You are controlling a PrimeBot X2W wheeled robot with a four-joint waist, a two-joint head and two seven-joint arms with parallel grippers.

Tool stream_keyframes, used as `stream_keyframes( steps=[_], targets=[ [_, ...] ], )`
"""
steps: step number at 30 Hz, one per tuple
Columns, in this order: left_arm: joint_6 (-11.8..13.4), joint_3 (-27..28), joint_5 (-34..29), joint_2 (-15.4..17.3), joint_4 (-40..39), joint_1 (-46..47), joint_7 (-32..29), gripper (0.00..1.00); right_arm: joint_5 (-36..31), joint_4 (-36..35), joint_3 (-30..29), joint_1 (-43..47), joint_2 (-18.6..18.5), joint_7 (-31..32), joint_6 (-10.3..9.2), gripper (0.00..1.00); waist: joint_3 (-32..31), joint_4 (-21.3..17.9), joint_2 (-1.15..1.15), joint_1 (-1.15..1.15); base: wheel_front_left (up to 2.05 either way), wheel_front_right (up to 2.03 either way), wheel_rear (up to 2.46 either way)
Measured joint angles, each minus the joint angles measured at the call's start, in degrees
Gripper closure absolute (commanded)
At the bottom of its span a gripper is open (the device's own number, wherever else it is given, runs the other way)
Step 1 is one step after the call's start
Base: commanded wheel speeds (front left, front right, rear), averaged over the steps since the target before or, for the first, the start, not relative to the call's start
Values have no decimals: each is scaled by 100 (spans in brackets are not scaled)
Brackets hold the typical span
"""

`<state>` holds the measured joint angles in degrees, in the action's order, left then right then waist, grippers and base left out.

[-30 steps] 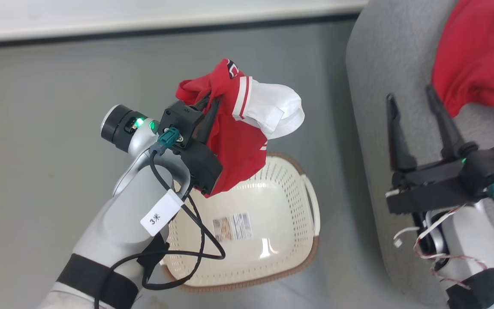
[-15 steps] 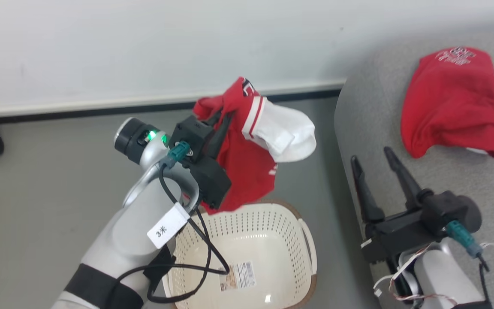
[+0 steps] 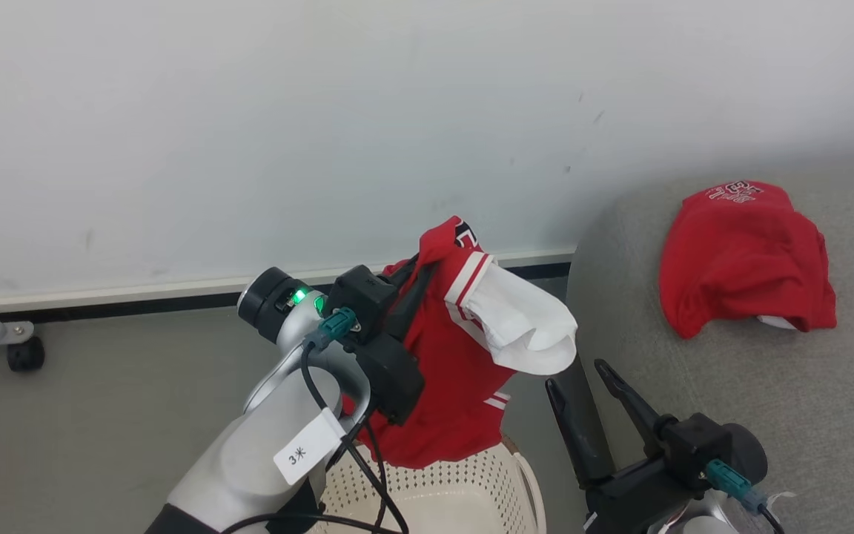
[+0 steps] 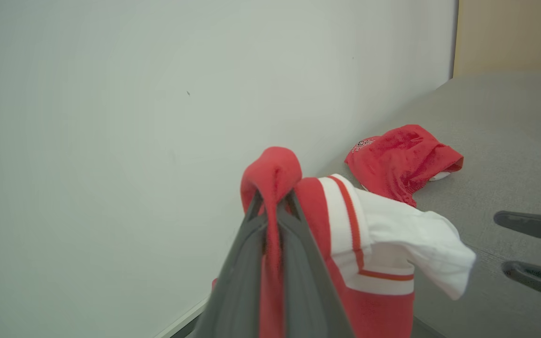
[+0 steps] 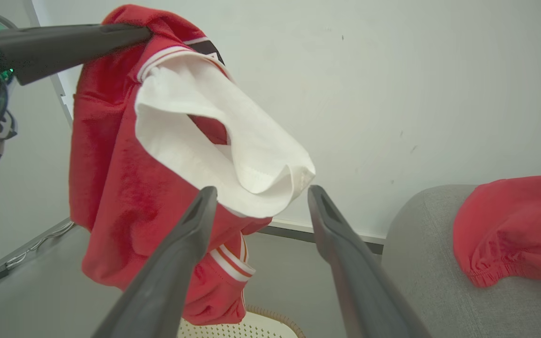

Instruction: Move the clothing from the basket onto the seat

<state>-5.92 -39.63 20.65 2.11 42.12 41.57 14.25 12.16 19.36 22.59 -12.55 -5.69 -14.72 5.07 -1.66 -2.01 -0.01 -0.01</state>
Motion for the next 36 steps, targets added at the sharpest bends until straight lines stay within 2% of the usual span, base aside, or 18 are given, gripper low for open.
stream_keyframes(
  steps=[7,16,25,36],
  targets=[
    [97,-159,93,0,-238,-175,-93,100,1,30,155,125,1,1,56,0,-323,39,0,0,0,0,0],
    [196,-311,151,8,-466,-221,-235,100,-9,164,544,-22,25,1,134,0,-386,144,1,1,0,0,0],
    [346,-621,369,10,-840,-221,-403,100,-63,815,1040,-730,121,1,185,0,-340,240,1,1,0,0,0],
    [448,-947,521,20,-1174,-221,-589,100,90,1510,1266,-1440,190,1,201,0,-243,350,1,1,0,0,0]
  ],
)
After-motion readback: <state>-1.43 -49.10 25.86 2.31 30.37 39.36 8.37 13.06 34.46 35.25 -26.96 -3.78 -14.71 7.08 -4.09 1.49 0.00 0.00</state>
